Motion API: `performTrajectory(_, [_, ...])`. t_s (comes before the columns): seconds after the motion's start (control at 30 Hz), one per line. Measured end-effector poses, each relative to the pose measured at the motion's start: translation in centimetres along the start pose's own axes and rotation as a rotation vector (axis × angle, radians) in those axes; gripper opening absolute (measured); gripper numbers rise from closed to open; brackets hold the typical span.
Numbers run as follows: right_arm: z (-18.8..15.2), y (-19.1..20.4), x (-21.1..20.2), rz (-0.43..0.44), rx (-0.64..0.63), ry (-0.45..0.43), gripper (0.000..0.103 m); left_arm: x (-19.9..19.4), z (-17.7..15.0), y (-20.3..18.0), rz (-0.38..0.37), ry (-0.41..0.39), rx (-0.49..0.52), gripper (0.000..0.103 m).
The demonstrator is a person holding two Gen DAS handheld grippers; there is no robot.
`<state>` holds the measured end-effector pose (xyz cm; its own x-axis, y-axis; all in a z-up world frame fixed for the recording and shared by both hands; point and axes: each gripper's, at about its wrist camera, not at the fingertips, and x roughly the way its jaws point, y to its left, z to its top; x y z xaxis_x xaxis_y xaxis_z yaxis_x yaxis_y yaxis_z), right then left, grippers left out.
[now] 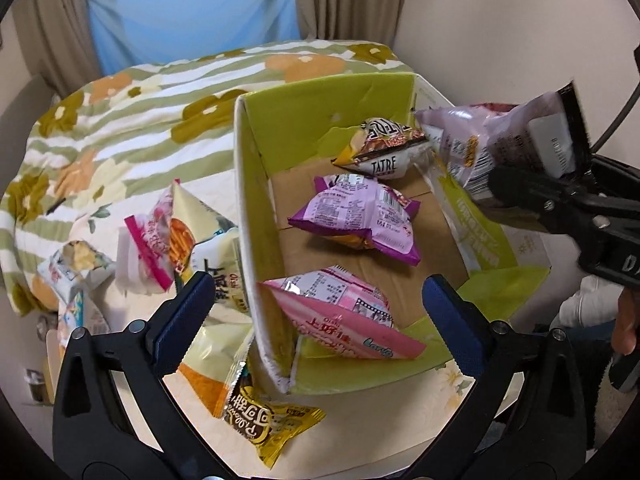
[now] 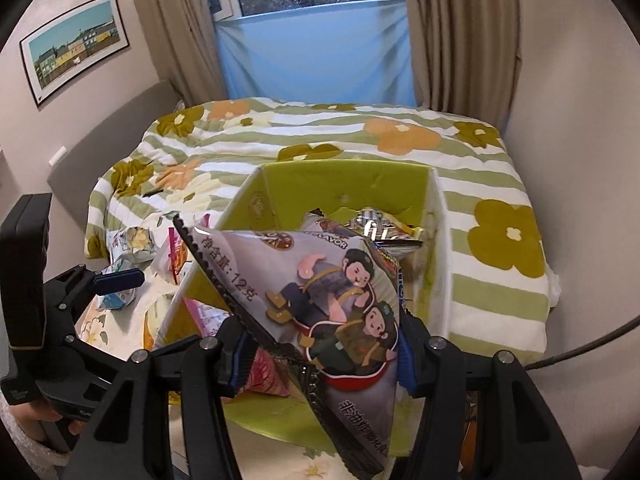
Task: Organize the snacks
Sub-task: 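Carry both bags over the yellow box and open both tools to release them, then move both tools back toward the remaining snacks on the table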
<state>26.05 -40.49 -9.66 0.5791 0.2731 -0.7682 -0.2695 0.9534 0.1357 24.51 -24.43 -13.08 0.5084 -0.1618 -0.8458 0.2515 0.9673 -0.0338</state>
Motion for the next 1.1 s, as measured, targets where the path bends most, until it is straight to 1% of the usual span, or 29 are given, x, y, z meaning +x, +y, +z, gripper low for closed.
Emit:
performTrajectory(0.13, [-0.2,0.5,1.5,-0.008,-0.003,0.040,0.053,-0.2,-0.1,0.2,0.029,-0.005,0.017,0.102])
performTrajectory(0.27, [-0.8,0.5,2.6,-0.032,0.017,0.083,0.054,-0.1,-0.2,0.5,0.028,0.001,0.011,0.102])
performTrajectory(0.33, [-1.1,0.4,2.8,-0.029,0.032,0.092,0.062,-0.2,-0.4,0.7,0.029,0.000,0.011,0.102])
performTrajectory(0.37, [-1.3,0.4,2.7,-0.032,0.035,0.085,0.077,-0.2,-0.4,0.8,0.030,0.001,0.011,0.102])
performTrajectory(0.4, [-1.5,0.4,2.5,-0.034,0.037,0.070,0.095,-0.3,-0.6,0.9,0.031,0.003,0.010,0.102])
performTrajectory(0.43, [-1.7,0.4,2.2,-0.034,0.041,0.056,0.101,-0.3,-0.7,0.9,0.029,0.001,0.008,0.102])
performTrajectory(0.47, [-1.9,0.4,2.0,-0.029,0.046,0.044,0.103,-0.4,-0.8,0.9,0.028,0.000,0.006,0.102])
performTrajectory(0.6, [-2.7,0.1,1.0,-0.013,0.070,0.016,0.103,-0.5,-1.6,0.8,0.028,-0.003,0.000,0.102])
performTrajectory(0.73, [-3.2,-0.4,0.5,-0.003,0.077,0.019,0.103,-1.1,-1.9,0.7,0.031,-0.014,-0.013,0.102])
performTrajectory(1.1, [-3.3,0.5,-1.1,0.015,0.006,-0.004,0.103,-3.8,-2.4,0.8,0.098,-0.057,-0.045,0.102])
